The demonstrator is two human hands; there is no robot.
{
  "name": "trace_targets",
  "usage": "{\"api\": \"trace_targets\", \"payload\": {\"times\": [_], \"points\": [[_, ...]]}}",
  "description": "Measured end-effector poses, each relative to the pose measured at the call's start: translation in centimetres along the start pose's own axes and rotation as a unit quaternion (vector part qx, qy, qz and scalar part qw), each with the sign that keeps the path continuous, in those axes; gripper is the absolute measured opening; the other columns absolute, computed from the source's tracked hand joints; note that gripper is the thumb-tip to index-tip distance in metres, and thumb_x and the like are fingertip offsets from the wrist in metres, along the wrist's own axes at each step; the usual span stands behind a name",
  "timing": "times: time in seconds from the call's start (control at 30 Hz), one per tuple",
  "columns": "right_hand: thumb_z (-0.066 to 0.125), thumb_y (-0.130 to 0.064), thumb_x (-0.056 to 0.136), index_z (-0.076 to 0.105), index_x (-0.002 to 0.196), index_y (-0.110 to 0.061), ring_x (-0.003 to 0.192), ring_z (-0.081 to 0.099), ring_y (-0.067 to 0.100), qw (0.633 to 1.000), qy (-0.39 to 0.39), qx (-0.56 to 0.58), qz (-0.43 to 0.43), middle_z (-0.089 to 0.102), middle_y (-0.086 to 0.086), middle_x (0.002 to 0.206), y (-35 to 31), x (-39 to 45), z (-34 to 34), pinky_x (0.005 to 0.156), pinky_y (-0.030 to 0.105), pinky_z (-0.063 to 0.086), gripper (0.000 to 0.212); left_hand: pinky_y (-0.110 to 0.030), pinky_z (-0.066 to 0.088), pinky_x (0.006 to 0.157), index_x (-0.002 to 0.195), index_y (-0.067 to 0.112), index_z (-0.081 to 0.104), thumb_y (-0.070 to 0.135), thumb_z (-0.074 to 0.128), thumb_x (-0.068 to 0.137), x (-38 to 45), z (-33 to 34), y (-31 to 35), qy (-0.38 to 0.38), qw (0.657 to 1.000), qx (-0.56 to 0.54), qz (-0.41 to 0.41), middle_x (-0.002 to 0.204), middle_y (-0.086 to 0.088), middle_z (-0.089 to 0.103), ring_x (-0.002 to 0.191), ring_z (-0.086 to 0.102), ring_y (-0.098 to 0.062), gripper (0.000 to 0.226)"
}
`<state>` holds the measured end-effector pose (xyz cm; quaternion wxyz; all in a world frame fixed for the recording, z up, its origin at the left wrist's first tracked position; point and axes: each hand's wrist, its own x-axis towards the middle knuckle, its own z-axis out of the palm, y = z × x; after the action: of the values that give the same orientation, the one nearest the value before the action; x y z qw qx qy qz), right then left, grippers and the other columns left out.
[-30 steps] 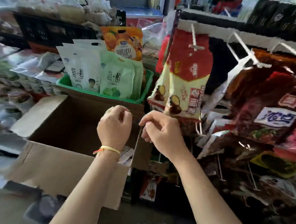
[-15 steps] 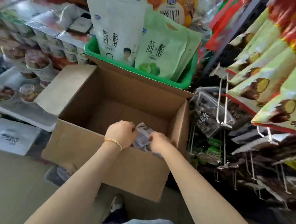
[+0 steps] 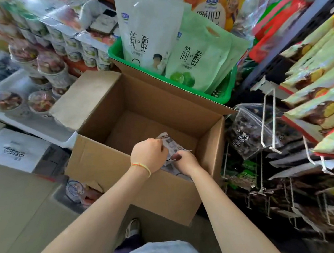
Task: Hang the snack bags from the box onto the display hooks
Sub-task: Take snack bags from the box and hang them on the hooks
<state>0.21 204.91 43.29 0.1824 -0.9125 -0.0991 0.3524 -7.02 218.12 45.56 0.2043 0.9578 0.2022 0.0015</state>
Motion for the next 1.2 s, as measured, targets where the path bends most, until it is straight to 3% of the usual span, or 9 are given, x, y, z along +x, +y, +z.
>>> {"api": "trace_targets", "payload": {"times": [0.13, 0.3, 0.53, 0.63, 0.73, 0.83, 0.9, 1.03, 1.2], "points": [[0.054, -0.007, 0.091, 0.067, 0.117, -0.014, 0.115, 0.060, 0.025, 0.997, 0.042, 0.051, -0.042, 0.067, 0.007, 0.123, -0.6, -1.2, -0.9, 0.098, 0.035, 0.049, 0.030, -0.031, 0.056, 0.070, 0.099, 0.018, 0.068, 0.037, 0.047, 0.096, 0.1, 0.3, -0.1, -0.011, 1.000, 0.012, -0.002, 0.091, -0.001, 0.067, 0.079, 0.066, -0.023, 0.028], [0.054, -0.001, 0.090, 0.066, 0.118, -0.014, 0.106, 0.061, 0.016, 0.984, 0.070, 0.132, -0.100, 0.065, 0.000, 0.112, -2.2, -3.3, -2.5, 0.093, 0.033, 0.054, 0.034, -0.038, 0.054, 0.081, 0.129, 0.027, 0.053, 0.038, 0.054, 0.090, 0.7, 0.6, -0.7, -0.068, 0.997, 0.007, 0.037, 0.117, 0.002, 0.059, 0.108, 0.057, -0.024, 0.041], [0.058, -0.007, 0.089, 0.064, 0.119, -0.021, 0.109, 0.061, 0.010, 0.973, 0.081, 0.151, -0.156, 0.066, -0.004, 0.117, -3.0, -6.3, -4.0, 0.095, 0.029, 0.055, 0.034, -0.036, 0.042, 0.082, 0.094, 0.020, 0.065, 0.019, 0.054, 0.095, 0.4, 0.2, -0.9, 0.047, 0.995, -0.077, 0.036, 0.095, 0.002, 0.068, 0.097, 0.060, -0.025, 0.011], [0.061, -0.011, 0.090, 0.063, 0.119, -0.026, 0.107, 0.057, 0.007, 0.949, 0.183, 0.149, -0.211, 0.059, -0.009, 0.117, -3.2, -8.6, -6.2, 0.083, 0.009, 0.046, 0.032, -0.044, 0.049, 0.071, 0.082, 0.014, 0.055, 0.015, 0.061, 0.095, -0.2, -3.2, 0.4, 0.045, 0.943, -0.327, 0.040, 0.077, -0.004, 0.061, 0.080, 0.061, -0.032, 0.014], [0.067, -0.026, 0.085, 0.065, 0.112, -0.028, 0.112, 0.051, 0.010, 0.896, 0.325, 0.136, -0.270, 0.057, -0.014, 0.113, -4.0, -11.8, -9.1, 0.092, 0.019, 0.040, 0.027, -0.054, 0.055, 0.068, 0.090, 0.012, 0.056, 0.020, 0.055, 0.101, -1.5, -9.9, 3.3, 0.016, 0.856, -0.507, 0.100, 0.083, -0.020, 0.063, 0.078, 0.065, -0.039, 0.014], [0.073, -0.035, 0.087, 0.066, 0.102, -0.026, 0.094, 0.059, 0.003, 0.873, 0.316, 0.215, -0.304, 0.065, -0.014, 0.097, -5.2, -16.1, -12.0, 0.080, 0.019, 0.046, 0.019, -0.063, 0.045, 0.057, 0.092, 0.009, 0.055, 0.024, 0.057, 0.099, -2.7, -15.5, 5.8, 0.054, 0.794, -0.580, 0.175, 0.076, -0.037, 0.048, 0.063, 0.050, -0.054, 0.017], [0.077, -0.034, 0.084, 0.064, 0.087, -0.025, 0.072, 0.057, 0.001, 0.856, 0.306, 0.270, -0.317, 0.064, -0.010, 0.078, -5.8, -18.8, -13.4, 0.065, 0.017, 0.045, 0.016, -0.064, 0.037, 0.054, 0.089, 0.014, 0.058, 0.029, 0.060, 0.094, -3.5, -17.5, 7.0, 0.079, 0.763, -0.609, 0.202, 0.070, -0.036, 0.042, 0.056, 0.039, -0.047, 0.016], [0.078, -0.026, 0.084, 0.063, 0.084, -0.026, 0.071, 0.057, 0.000, 0.823, 0.340, 0.309, -0.333, 0.063, -0.017, 0.077, -5.7, -22.4, -15.0, 0.066, 0.017, 0.045, 0.015, -0.067, 0.034, 0.054, 0.089, 0.013, 0.059, 0.025, 0.061, 0.094, -4.9, -19.3, 9.7, 0.084, 0.730, -0.638, 0.231, 0.070, -0.039, 0.039, 0.057, 0.036, -0.053, 0.014], [0.073, -0.019, 0.088, 0.062, 0.096, -0.018, 0.090, 0.055, -0.004, 0.774, 0.479, 0.187, -0.369, 0.062, -0.011, 0.093, -4.0, -25.3, -16.9, 0.078, 0.009, 0.041, 0.013, -0.073, 0.037, 0.057, 0.096, 0.004, 0.056, 0.027, 0.059, 0.096, -6.3, -20.3, 13.6, 0.088, 0.735, -0.626, 0.244, 0.077, -0.046, 0.043, 0.063, 0.041, -0.063, 0.023]]}}
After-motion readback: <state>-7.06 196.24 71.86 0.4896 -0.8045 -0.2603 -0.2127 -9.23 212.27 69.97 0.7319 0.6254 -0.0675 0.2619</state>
